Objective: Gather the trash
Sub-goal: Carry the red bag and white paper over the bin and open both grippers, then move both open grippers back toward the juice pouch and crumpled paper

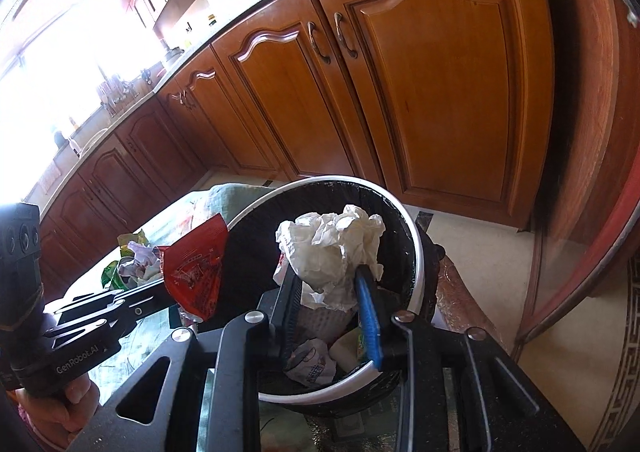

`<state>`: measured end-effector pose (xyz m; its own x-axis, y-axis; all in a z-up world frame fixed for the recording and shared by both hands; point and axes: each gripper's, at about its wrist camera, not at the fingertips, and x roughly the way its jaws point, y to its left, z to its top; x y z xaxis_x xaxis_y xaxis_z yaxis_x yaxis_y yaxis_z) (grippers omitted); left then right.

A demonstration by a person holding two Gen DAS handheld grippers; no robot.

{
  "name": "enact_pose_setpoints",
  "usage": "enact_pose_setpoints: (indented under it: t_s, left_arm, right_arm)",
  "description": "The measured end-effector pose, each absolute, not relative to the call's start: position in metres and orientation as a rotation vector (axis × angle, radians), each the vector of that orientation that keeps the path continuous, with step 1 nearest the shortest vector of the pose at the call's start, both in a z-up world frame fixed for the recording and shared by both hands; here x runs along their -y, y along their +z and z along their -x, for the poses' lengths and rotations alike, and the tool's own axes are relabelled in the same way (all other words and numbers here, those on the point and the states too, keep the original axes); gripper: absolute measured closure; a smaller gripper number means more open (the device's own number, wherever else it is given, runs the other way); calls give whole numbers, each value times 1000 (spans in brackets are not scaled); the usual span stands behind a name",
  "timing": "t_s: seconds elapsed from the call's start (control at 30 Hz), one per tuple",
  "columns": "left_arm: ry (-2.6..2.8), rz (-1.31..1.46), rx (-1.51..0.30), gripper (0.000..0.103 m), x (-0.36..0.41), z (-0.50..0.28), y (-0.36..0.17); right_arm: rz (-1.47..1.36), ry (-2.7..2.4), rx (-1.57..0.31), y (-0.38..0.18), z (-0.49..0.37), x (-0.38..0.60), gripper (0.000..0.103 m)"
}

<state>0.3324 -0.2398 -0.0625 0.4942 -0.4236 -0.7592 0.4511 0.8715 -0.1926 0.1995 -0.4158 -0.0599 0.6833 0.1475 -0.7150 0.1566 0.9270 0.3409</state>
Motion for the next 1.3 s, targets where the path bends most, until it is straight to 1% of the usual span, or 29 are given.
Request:
enact_pose_setpoints:
  t_s: [0.03, 0.07, 0.1, 0.17, 0.2, 0.23, 0.27, 0.3, 0.33, 0.4, 0.43, 0.47, 0.5, 0.53, 0.63, 0.93, 1.3]
  left_arm:
    - [-533, -21, -925, 99, 240, -335, -64]
    - [-535, -7, -939, 93, 241, -338, -66]
    - [-532, 2, -946, 85, 241, -340, -67]
    - [-524, 15, -940, 80, 240, -341, -67]
    - [-526, 21, -939, 79, 239, -340, -67]
    - [-525, 27, -939, 79, 238, -340, -68]
    - [-523, 33, -939, 78, 236, -339, -67]
    - [-520, 42, -935, 75, 233, -337, -67]
    - [-517, 50, -930, 73, 229, -334, -67]
    - [-507, 62, -919, 64, 220, -327, -67]
    - [-504, 67, -911, 62, 216, -324, -66]
    - [-497, 74, -906, 58, 211, -319, -66]
    - [-485, 82, -902, 54, 205, -314, -66]
    - [-477, 91, -898, 52, 200, -309, -67]
    - [-450, 120, -894, 50, 181, -295, -69]
    - [-360, 206, -891, 49, 118, -258, -71]
    - [-259, 286, -888, 49, 48, -222, -68]
  right_arm:
    - [-400, -4, -824, -61, -200, 418, 68]
    - [-407, -2, -827, -62, -201, 419, 63]
    - [-413, 2, -828, -63, -201, 421, 56]
    - [-421, 3, -825, -64, -199, 422, 51]
    - [-427, 6, -823, -64, -198, 422, 45]
    - [-433, 9, -819, -64, -196, 422, 43]
    - [-437, 8, -816, -64, -195, 422, 43]
    - [-442, 10, -814, -65, -194, 422, 40]
    - [-449, 11, -812, -65, -193, 421, 35]
    - [-460, 16, -802, -64, -188, 418, 28]
    - [-464, 19, -799, -63, -187, 417, 24]
    - [-469, 25, -796, -62, -185, 414, 22]
    - [-477, 31, -792, -62, -182, 411, 16]
    - [-484, 36, -788, -62, -180, 408, 12]
    - [-505, 53, -777, -61, -171, 396, 9]
    - [-483, 119, -755, -54, -152, 345, 9]
    - [-449, 229, -809, -61, -160, 286, 9]
